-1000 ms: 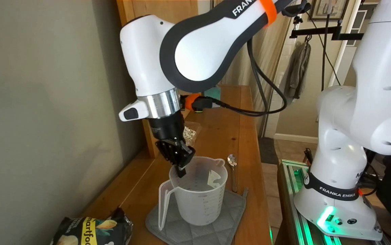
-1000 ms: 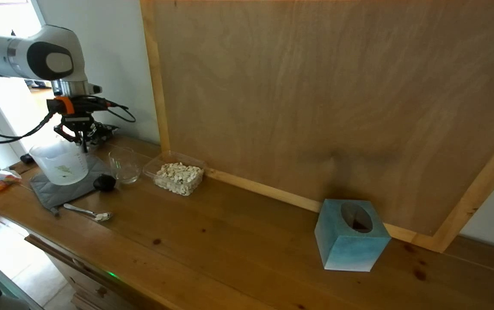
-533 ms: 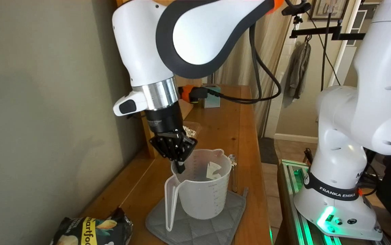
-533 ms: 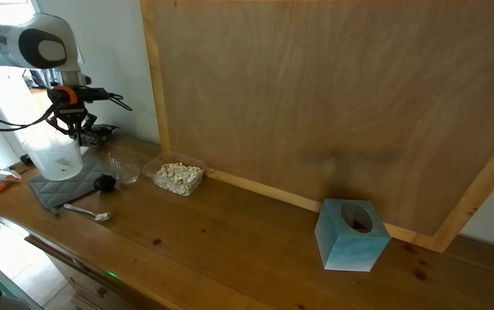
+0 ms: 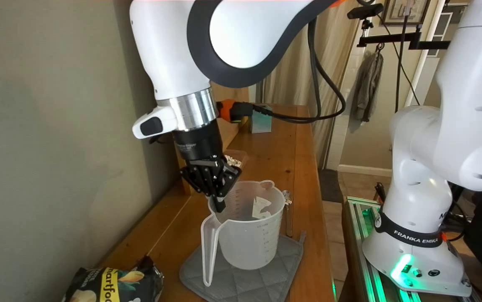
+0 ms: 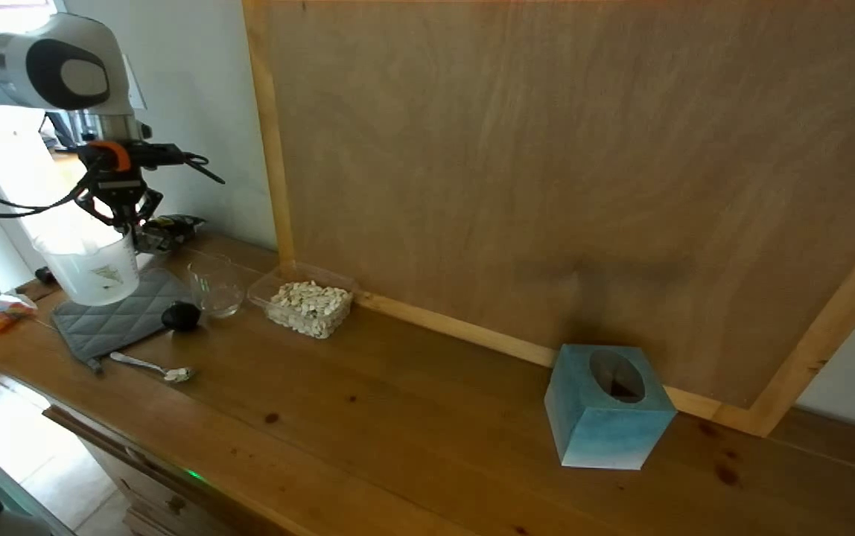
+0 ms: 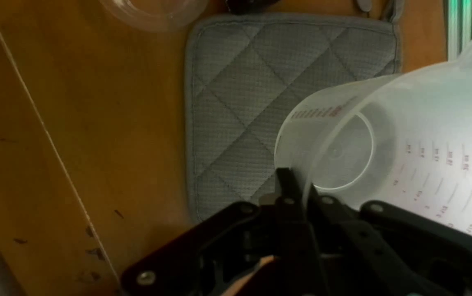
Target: Pour the contents of the plastic jar into the glass cup
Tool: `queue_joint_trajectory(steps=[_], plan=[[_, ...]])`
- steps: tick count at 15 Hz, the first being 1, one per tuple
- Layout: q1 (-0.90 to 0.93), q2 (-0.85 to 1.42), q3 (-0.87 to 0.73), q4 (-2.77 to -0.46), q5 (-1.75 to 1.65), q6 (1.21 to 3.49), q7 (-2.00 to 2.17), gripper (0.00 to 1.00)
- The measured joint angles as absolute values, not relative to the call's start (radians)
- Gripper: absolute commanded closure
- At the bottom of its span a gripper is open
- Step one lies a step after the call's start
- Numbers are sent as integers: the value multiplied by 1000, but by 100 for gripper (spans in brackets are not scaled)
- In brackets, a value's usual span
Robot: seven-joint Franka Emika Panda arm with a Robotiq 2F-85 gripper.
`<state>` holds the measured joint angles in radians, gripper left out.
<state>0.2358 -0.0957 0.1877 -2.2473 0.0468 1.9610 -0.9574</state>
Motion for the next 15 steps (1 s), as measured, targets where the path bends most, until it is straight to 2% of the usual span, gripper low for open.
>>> queue_joint_trajectory(steps=[15], plan=[[236,-128,179,-2245,71,2106,-1343,99]])
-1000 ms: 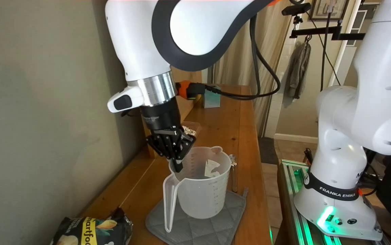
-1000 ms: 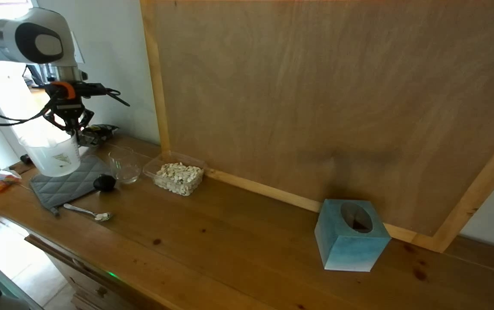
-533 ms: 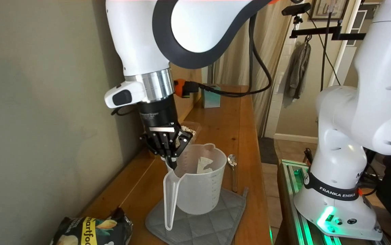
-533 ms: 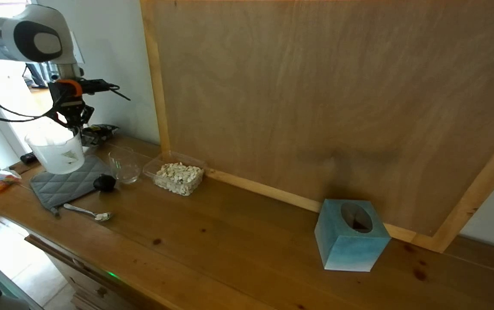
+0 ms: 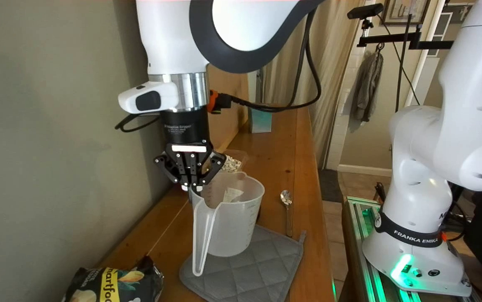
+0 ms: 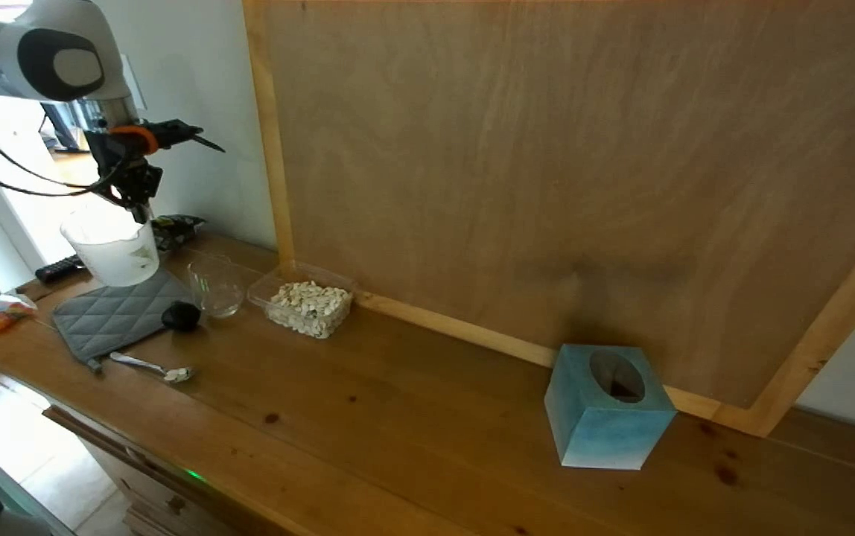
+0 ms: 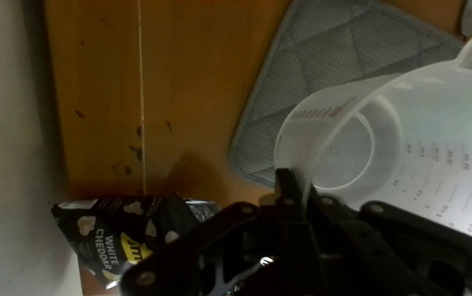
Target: Pour the contents of the plastic jar into the glass cup
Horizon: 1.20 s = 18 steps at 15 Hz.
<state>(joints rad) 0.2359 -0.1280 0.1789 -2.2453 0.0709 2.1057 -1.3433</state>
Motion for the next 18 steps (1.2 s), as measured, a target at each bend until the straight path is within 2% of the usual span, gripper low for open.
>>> queue_joint_trajectory(steps=[8,18], plan=[[225,-159,103,-2246,207,2149,-1583,97],[209,-155,78,-2247,211,2149,-1646,99]])
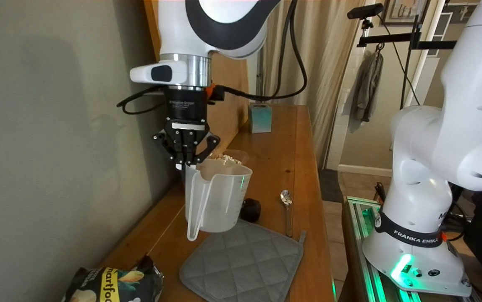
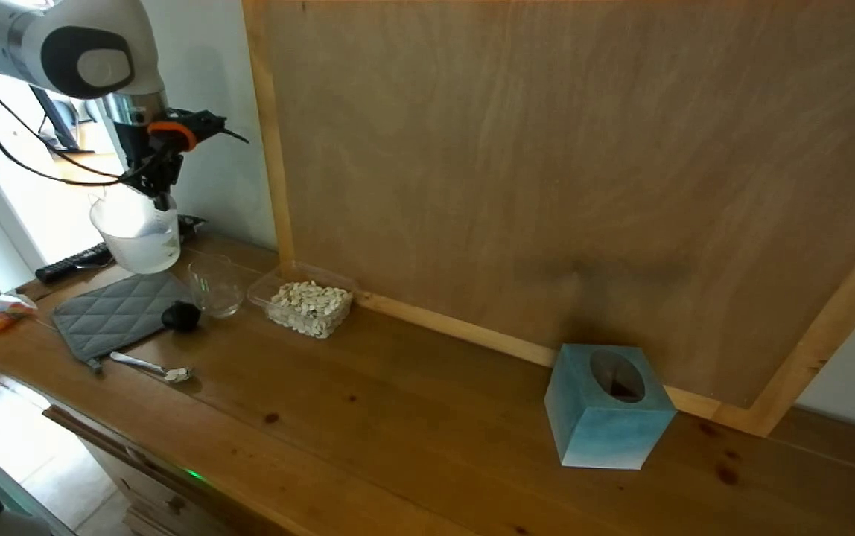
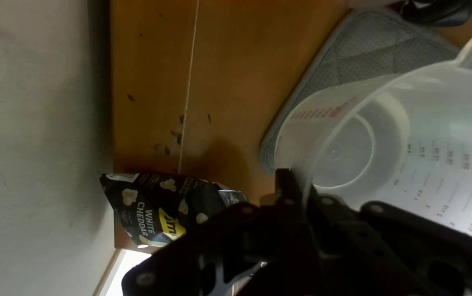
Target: Pour the contents of the plastic jar into the glass cup
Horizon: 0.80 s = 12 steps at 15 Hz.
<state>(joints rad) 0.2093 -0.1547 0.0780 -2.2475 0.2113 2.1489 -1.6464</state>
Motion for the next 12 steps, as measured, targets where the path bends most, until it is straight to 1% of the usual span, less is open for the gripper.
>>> queue_joint_trajectory(steps=[12], plan=[[188,-147,25,-2247,411,2134,-1933,99]])
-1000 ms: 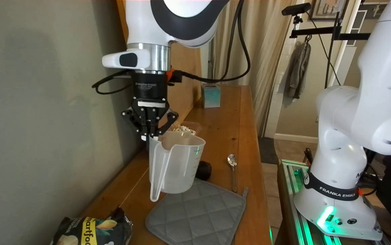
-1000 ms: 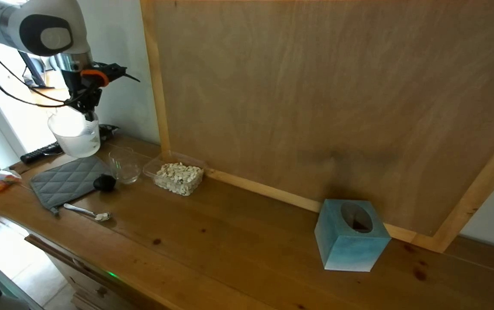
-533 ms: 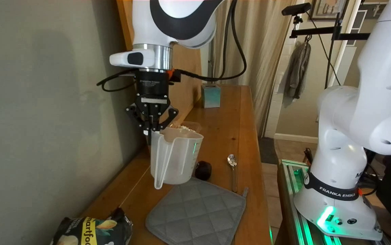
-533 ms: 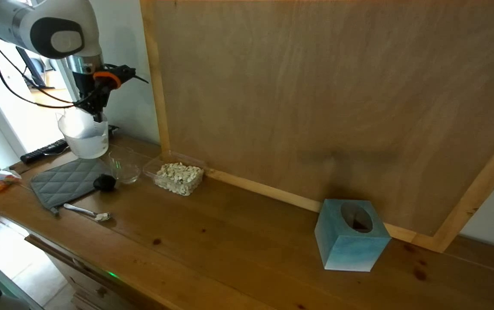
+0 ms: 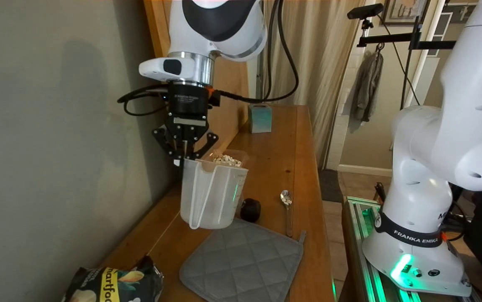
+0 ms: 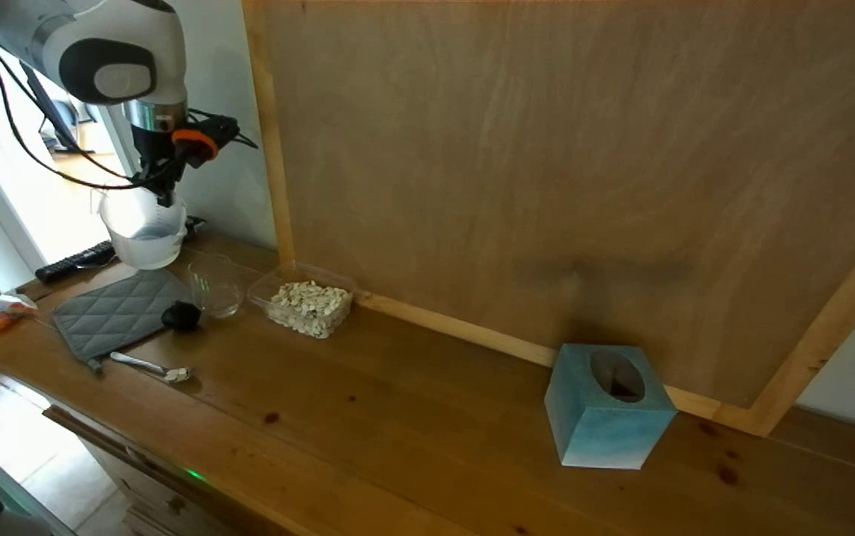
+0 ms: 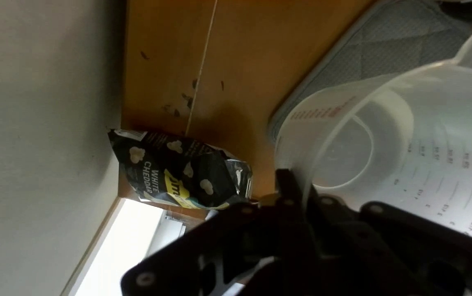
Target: Pour the contents of the plastic jar into the glass cup
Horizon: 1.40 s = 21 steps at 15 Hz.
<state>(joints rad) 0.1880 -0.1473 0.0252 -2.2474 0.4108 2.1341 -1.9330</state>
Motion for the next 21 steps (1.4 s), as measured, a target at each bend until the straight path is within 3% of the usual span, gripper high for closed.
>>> queue_joint_trajectory(steps=[21], plan=[[108,-147,-41,-2247,669,2054,-2126,99]])
